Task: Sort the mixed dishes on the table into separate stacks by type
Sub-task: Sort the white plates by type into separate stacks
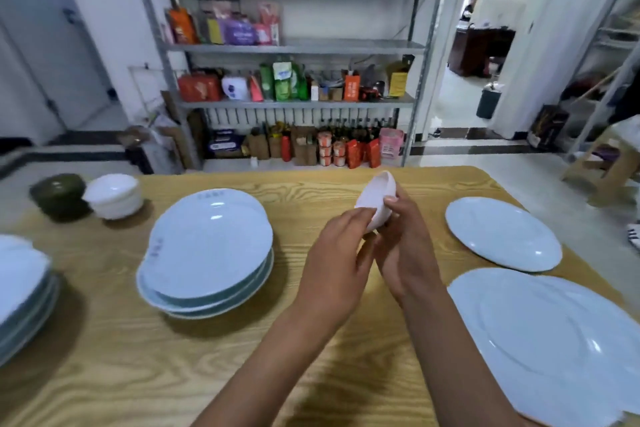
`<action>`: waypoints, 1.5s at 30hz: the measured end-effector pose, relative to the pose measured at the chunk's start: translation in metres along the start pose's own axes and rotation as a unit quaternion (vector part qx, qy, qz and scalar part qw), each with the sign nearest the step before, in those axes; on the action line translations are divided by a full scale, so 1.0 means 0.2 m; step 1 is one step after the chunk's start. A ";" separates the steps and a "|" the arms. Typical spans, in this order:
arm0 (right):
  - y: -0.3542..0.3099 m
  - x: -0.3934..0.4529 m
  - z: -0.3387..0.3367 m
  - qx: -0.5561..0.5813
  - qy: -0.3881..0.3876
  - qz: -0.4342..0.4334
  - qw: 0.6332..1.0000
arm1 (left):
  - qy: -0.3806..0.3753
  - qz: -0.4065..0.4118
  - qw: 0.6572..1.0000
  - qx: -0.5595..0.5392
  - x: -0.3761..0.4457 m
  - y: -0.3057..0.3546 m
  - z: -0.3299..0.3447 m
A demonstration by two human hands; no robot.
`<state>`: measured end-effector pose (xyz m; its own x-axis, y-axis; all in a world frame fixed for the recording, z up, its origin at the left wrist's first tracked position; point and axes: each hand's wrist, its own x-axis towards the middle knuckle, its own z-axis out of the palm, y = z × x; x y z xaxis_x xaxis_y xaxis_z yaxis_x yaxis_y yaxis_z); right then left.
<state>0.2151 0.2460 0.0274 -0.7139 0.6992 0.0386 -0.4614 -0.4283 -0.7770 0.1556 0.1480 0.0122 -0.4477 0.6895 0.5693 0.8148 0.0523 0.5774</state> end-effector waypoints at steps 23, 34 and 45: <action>0.94 0.23 1.17 -0.533 -0.283 -0.114 0.789 | 0.024 -0.280 0.882 0.378 -0.04 -1.18 -1.43; 0.98 0.41 1.22 -0.602 -0.296 -0.183 0.719 | -0.091 -0.338 0.819 0.454 0.22 -1.51 -1.40; 0.97 0.43 1.17 -0.625 -0.290 -0.181 0.702 | -0.166 -0.338 0.796 0.473 0.17 -1.53 -1.36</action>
<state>-0.0593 0.0884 0.0269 -0.9304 0.1272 0.3437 -0.1037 0.8080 -0.5799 -0.2096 -0.0405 0.0145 -0.9075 0.4183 0.0383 0.4128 0.9050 -0.1030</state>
